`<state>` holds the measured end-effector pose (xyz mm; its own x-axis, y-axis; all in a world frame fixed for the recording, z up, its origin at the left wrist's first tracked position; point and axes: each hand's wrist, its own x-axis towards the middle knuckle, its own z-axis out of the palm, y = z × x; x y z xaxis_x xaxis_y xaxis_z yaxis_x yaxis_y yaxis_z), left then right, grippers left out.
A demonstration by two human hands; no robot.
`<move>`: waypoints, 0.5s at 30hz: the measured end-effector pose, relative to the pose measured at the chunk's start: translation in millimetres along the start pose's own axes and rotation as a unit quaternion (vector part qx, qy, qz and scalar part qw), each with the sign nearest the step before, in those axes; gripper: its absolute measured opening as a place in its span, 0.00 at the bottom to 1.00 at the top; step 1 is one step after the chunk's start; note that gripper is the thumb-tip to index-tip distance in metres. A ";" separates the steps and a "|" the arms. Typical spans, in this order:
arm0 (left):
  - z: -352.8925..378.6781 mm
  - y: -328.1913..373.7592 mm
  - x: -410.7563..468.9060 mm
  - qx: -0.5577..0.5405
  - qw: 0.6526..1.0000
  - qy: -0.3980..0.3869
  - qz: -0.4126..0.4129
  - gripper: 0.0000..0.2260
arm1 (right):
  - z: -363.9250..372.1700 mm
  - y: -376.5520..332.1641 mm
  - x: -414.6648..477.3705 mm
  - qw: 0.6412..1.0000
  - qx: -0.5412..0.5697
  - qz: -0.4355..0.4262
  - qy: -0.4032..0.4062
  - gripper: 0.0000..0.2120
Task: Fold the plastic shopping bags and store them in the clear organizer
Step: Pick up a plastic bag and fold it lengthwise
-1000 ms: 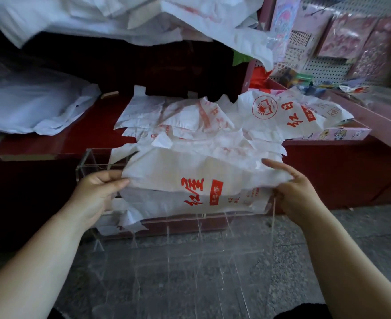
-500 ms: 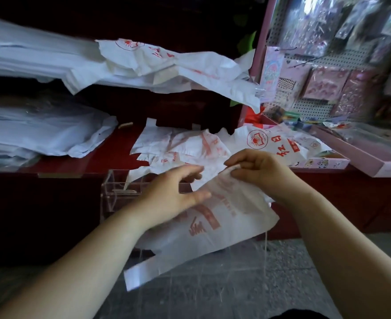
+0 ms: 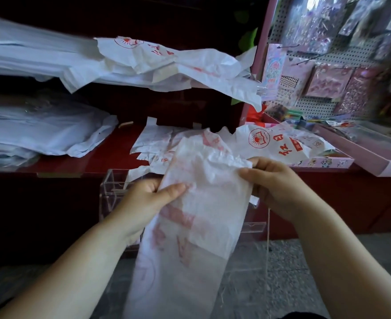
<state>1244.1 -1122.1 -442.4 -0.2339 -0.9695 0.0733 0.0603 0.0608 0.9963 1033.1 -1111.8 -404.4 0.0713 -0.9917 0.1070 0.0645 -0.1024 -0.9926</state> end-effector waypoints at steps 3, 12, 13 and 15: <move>-4.3 -26.3 1.5 0.001 0.998 -0.010 -0.055 0.10 | 10.7 30.6 3.6 0.999 -0.004 0.037 0.040 0.10; -12.0 -78.7 36.7 0.044 0.994 0.093 -0.025 0.04 | 36.8 103.0 26.1 0.993 -0.068 0.036 0.091 0.12; -12.1 -86.0 38.7 0.059 0.993 0.100 -0.014 0.06 | 38.0 109.3 27.7 0.992 -0.062 0.031 0.107 0.13; -11.5 -95.9 43.8 0.090 0.988 0.123 0.008 0.08 | 37.4 122.7 29.6 0.991 -0.042 0.020 0.128 0.12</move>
<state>1239.2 -1173.2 -535.2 0.0105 -0.9952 0.0973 -0.1170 0.0954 0.9885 1080.4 -1150.8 -521.0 -0.1840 -0.9811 0.0597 -0.0163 -0.0577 -0.9982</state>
